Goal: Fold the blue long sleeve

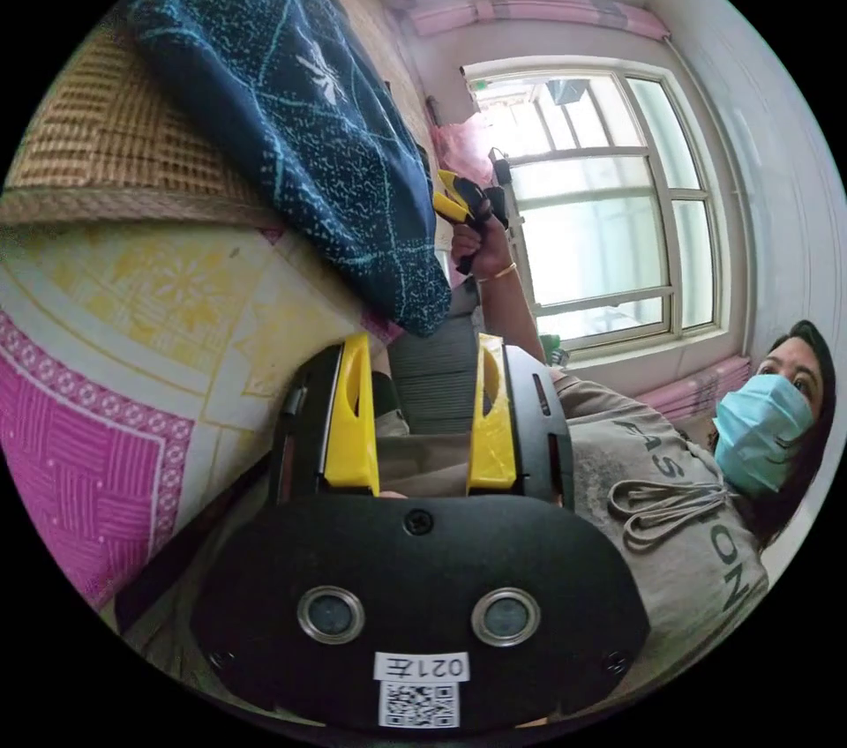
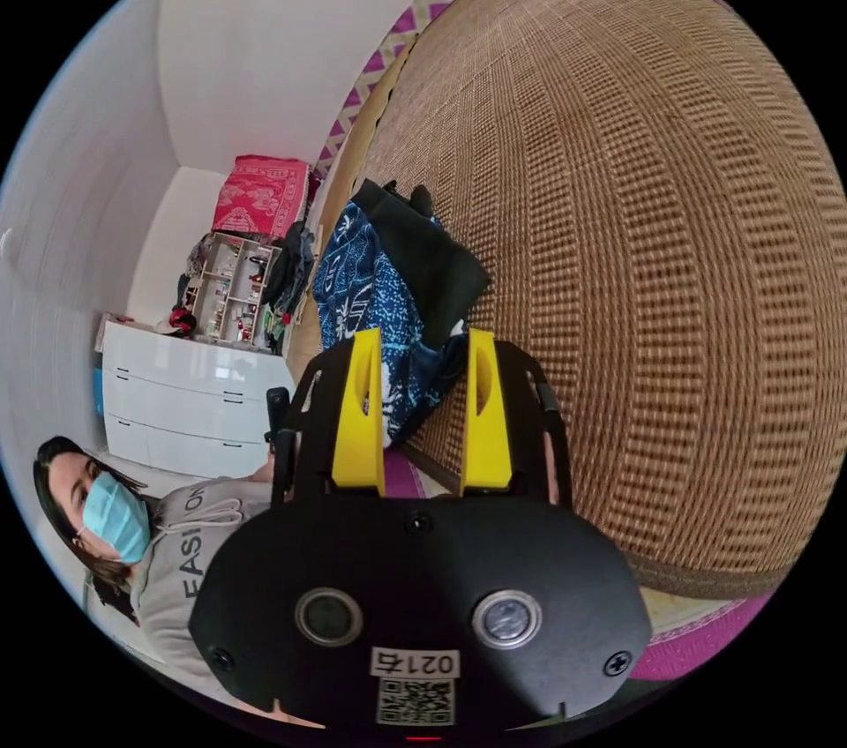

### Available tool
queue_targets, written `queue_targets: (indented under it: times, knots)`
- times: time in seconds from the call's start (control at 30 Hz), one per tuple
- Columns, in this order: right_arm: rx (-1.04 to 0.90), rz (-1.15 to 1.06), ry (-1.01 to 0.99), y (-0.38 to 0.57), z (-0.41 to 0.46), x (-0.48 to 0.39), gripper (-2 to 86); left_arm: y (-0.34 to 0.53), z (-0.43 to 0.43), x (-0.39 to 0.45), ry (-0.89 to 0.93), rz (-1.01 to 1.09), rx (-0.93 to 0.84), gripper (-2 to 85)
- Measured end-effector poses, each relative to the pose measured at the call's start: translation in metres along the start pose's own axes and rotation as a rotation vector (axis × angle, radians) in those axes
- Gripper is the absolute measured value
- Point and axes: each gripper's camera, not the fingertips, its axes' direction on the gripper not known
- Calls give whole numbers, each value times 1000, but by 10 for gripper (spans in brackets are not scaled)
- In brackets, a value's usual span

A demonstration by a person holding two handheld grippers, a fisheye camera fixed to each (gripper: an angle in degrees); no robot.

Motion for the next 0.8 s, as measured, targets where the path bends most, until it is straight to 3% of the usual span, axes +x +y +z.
queue_targets:
  times: [0.17, 0.3, 0.4, 0.6, 0.8]
  knots:
    - [-85, 6, -15, -25, 22, 14, 90, -20, 50, -3, 5, 4, -36, 131]
    - [-50, 71, -234, -26, 24, 49, 50, -19, 66, -17, 54, -6, -45, 69]
    - [26, 72, -335, -17, 8, 55, 37, -8, 57, -36, 194, -26, -23, 3]
    - [68, -28, -367, -35, 5, -9, 24, -22, -25, -3, 242, 119, 51, -8]
    - [-8, -112, -282, -140, 83, -112, 26, -45, -201, 8, 206, 126, 285, -9]
